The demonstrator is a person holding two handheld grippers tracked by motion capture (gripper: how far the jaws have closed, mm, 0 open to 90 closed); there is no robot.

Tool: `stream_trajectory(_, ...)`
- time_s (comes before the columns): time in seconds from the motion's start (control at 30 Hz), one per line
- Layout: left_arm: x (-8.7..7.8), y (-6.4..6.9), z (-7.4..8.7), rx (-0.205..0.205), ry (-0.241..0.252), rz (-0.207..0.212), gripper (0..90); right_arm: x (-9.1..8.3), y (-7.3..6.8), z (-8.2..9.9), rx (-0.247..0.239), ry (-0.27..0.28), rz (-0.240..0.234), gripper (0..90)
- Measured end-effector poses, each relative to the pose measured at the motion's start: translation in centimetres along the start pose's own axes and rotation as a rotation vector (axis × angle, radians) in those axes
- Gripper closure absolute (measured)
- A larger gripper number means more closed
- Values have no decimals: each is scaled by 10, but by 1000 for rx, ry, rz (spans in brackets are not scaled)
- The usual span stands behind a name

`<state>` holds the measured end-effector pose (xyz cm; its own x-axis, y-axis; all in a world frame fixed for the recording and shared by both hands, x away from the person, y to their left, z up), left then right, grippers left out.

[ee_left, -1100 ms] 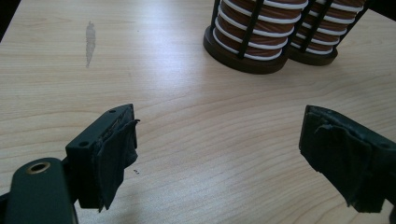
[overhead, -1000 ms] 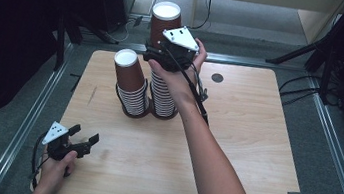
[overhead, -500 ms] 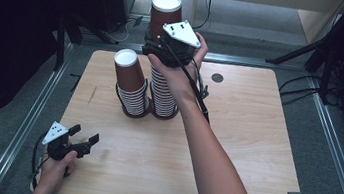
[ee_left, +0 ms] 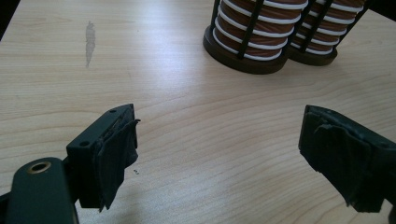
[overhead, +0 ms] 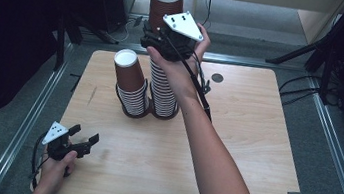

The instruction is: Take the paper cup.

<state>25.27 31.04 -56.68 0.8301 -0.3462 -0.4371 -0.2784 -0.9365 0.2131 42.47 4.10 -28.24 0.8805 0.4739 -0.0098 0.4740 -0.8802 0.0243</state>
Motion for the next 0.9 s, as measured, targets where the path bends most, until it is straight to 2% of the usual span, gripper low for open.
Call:
stream_trajectory(0.53, 0, -1, 0, -4, 4, 10, 117, -16, -1, -36, 0, 67, -4, 108)
stream_trajectory(0.9, 0, 0, 0, -2, 3, 8, 117, -27, 2, -48, 0, 88, -6, 108)
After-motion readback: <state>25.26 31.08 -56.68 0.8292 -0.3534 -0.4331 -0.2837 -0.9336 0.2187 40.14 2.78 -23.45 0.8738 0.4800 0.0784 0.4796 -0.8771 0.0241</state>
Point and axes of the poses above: each handheld gripper's, and its own axes: x roughly forward along the jaws, z roughly out of its underside, y roughly to its right, the point moved 4 cm from there along x, roughly forward along the jaws, and after that the axes turned 1 degree about -x, right-handed, at the moved point
